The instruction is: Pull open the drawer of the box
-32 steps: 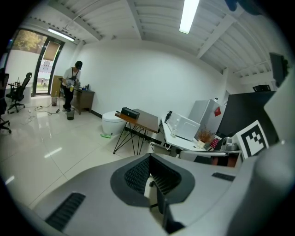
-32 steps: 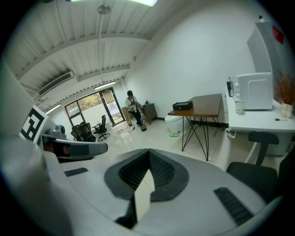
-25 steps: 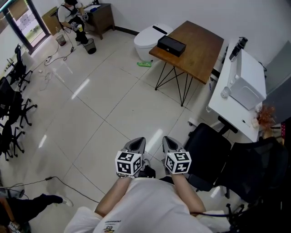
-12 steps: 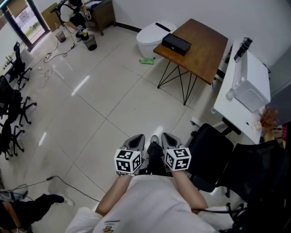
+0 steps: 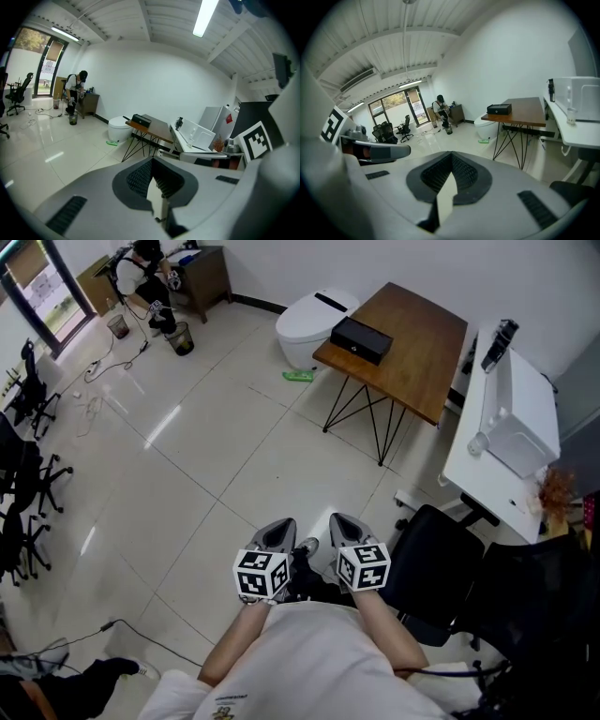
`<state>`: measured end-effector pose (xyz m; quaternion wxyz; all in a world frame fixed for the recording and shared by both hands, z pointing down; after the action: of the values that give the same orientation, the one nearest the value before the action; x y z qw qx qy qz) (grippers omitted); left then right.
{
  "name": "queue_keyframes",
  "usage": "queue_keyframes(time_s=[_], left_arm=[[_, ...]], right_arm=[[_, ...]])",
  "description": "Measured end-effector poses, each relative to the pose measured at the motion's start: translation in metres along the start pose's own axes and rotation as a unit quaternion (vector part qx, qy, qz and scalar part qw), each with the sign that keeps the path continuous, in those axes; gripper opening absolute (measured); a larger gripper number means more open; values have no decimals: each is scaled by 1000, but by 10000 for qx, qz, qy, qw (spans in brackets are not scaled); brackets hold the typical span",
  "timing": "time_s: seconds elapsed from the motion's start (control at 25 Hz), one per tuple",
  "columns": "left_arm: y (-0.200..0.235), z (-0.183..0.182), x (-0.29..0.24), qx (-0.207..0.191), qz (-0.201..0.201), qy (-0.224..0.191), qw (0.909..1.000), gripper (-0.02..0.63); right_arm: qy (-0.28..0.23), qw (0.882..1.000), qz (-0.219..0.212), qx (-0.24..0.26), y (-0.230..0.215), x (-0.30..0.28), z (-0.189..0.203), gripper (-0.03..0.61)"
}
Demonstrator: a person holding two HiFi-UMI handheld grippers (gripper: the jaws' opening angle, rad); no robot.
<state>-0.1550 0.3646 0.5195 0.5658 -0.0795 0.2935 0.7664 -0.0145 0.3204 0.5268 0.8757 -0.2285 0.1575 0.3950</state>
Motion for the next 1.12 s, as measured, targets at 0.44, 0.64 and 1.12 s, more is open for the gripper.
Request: queue_keyframes(time_s=[0.44,0.64,1.12], left_arm=[[40,-57,-58,-276,290,162,9991,2],[52,-77,-82,-403,429,220,9980,2],[70,-103,-129,-542,706,414,9952,2]], right_arm=[[-190,9991,305,-229,-24,-61,-46,-12],[-199,9983,438,-332,-35,-84,-60,-12],[-265,9956,726,-526,-63,-121,-84,-12]])
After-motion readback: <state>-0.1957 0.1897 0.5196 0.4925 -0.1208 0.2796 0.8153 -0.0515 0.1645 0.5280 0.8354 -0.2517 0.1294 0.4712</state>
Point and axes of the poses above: the fingertips, and each gripper's own axes: x backward along the fingers, y to its left, z out of its underside, the point moved 5 cm from there along x, backward along the fingers, and after that the axes turned 1 degree about -z, right-handed, at the moved point
